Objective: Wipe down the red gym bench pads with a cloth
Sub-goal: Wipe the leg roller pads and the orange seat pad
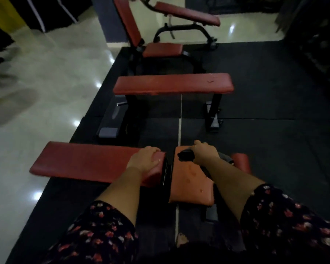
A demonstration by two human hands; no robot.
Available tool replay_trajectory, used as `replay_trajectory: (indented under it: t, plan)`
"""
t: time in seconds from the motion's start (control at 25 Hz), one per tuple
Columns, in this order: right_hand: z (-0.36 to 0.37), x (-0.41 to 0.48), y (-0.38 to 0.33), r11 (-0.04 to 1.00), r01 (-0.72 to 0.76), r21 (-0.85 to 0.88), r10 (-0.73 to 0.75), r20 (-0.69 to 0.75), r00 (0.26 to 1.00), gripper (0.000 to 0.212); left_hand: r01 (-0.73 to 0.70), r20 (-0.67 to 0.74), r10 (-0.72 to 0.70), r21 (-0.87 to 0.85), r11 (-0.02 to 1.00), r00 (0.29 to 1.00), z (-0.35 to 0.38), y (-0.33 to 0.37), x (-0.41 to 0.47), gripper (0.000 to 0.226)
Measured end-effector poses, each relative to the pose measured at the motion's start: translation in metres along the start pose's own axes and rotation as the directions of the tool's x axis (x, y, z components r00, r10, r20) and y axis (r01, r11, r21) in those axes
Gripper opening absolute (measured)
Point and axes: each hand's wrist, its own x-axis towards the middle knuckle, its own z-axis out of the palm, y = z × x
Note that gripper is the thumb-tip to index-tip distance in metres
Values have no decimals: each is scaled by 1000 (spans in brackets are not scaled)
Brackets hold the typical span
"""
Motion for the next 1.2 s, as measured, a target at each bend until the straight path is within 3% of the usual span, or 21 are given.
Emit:
replay_trajectory:
  t: [0.36,0.52,0.72,0.84,0.96,1.08,1.2]
  plan:
    - [6,24,44,940,-312,136,313,14,950,39,-270,97,262,80,960,960,-15,41,106,51]
    - [15,29,56,873,-454,175,448,79,891,39,-427,237,398,84,900,886,-13,49,155,52]
    - [51,21,38,668,-687,287,695,90,713,42,-596,352,536,86,798,768,-4,49,206,51]
    - [80,29,22,590,-741,321,769,56,637,39,-675,344,614,85,733,710,18,41,231,51]
    - [117,37,11,512,-789,340,799,148,583,44,-768,406,680,94,634,611,58,28,242,51]
    - [156,43,9,399,-831,388,853,177,492,57,-791,393,708,90,605,587,96,16,254,51]
    - [194,44,16,205,-828,521,865,300,403,69,-811,388,731,86,579,562,138,15,267,53]
